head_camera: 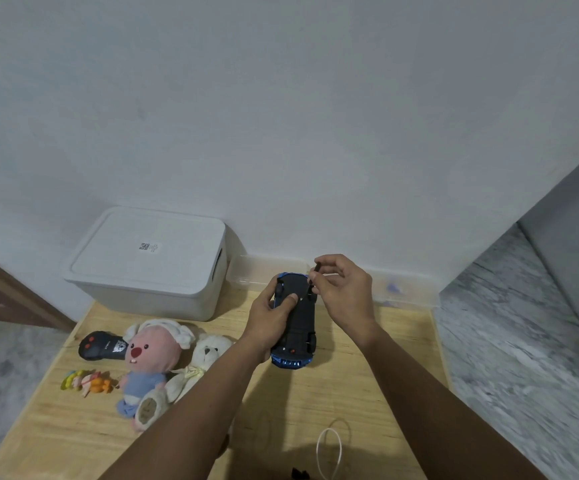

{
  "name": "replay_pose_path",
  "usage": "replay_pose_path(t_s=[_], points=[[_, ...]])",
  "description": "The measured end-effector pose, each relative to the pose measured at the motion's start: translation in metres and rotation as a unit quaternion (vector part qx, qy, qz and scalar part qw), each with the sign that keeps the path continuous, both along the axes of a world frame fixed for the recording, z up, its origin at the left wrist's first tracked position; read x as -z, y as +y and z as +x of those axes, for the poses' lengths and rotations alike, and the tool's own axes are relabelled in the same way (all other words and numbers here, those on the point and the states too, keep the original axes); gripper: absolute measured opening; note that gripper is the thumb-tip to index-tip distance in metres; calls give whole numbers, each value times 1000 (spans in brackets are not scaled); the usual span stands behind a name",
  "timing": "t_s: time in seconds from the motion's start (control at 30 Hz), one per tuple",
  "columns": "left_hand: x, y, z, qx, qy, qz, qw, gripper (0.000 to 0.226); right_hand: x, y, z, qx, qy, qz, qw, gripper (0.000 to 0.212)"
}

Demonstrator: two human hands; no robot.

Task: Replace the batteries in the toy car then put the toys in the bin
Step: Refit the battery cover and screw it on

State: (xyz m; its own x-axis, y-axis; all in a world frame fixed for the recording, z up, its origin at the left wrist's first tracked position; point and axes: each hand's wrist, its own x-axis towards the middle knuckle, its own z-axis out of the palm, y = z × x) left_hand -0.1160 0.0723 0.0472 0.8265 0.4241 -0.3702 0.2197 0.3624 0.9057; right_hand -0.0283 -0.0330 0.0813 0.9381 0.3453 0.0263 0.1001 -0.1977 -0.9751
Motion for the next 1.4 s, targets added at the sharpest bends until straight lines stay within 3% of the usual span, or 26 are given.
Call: replay_pose_path(t_s=[0.6, 1.0, 1.4], points=[[-4, -2, -2, -2, 4, -9, 1000, 30, 5, 0, -2, 2, -4, -3, 1000, 27], [-4, -2, -5, -1, 3, -22, 1000, 29, 7, -2, -3, 13, 0, -4, 1000, 18], [-3, -1, -5, -7, 4, -13, 1000, 32, 2, -2, -2, -63, -149, -101, 982, 14]])
